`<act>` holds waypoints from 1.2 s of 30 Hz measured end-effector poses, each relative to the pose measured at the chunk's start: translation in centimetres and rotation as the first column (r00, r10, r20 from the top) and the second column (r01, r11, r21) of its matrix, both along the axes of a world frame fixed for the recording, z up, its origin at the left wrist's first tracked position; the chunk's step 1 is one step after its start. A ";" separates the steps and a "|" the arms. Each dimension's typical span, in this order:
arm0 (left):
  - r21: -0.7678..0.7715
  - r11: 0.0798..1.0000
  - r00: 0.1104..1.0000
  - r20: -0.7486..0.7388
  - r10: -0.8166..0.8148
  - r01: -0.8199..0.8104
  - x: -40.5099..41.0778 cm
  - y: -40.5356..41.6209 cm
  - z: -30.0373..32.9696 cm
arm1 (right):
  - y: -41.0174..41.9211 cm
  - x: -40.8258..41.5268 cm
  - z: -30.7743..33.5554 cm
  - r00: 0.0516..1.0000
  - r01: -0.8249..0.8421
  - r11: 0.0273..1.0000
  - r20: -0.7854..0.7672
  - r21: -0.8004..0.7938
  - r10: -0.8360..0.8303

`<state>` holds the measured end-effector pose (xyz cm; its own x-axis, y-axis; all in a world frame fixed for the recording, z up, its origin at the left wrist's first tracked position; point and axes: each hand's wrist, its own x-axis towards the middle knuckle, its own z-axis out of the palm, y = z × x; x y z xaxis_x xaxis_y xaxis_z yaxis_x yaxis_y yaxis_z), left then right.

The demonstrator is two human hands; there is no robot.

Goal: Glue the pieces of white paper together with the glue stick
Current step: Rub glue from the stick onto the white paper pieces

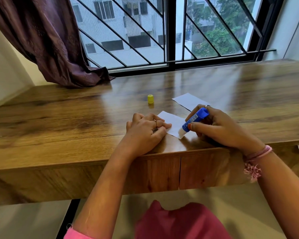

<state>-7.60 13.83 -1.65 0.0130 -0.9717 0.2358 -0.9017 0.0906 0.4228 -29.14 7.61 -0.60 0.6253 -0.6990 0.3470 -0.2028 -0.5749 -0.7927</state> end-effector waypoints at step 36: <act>-0.041 0.991 0.987 0.110 -0.118 0.124 1.5 -1.7 1.9 | -1.2 -1.0 0.0 0.747 0.245 0.853 0.471 0.460 -0.469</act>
